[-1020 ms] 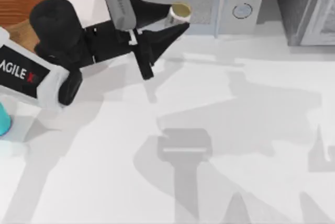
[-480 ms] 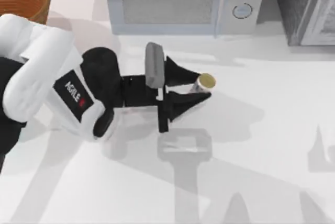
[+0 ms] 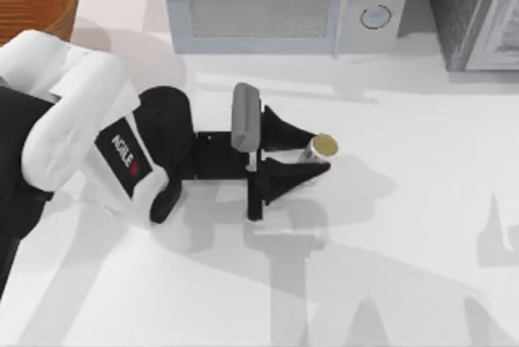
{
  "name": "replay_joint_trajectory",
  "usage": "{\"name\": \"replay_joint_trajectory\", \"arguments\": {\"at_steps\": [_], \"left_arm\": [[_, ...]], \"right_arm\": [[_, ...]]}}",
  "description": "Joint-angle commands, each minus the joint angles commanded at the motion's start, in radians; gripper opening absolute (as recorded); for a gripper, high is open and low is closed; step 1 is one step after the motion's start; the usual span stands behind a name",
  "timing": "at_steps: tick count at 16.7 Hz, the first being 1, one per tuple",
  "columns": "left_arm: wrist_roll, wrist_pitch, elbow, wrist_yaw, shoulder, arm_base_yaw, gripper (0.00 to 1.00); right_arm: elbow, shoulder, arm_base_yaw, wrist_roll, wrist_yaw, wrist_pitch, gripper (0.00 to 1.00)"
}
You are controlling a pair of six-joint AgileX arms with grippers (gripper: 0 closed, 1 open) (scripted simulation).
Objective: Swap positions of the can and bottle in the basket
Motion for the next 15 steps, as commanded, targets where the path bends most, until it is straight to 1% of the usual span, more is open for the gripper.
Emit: {"name": "replay_joint_trajectory", "arguments": {"at_steps": [1,14,15], "left_arm": [[0.0,0.0,0.0,0.0,0.0,0.0,0.0],[0.0,0.0,0.0,0.0,0.0,0.0,0.98],[0.0,0.0,0.0,0.0,0.0,0.0,1.0]], "right_arm": [[0.0,0.0,0.0,0.0,0.0,0.0,1.0],[0.0,0.0,0.0,0.0,0.0,0.0,1.0],[0.0,0.0,0.0,0.0,0.0,0.0,1.0]]}}
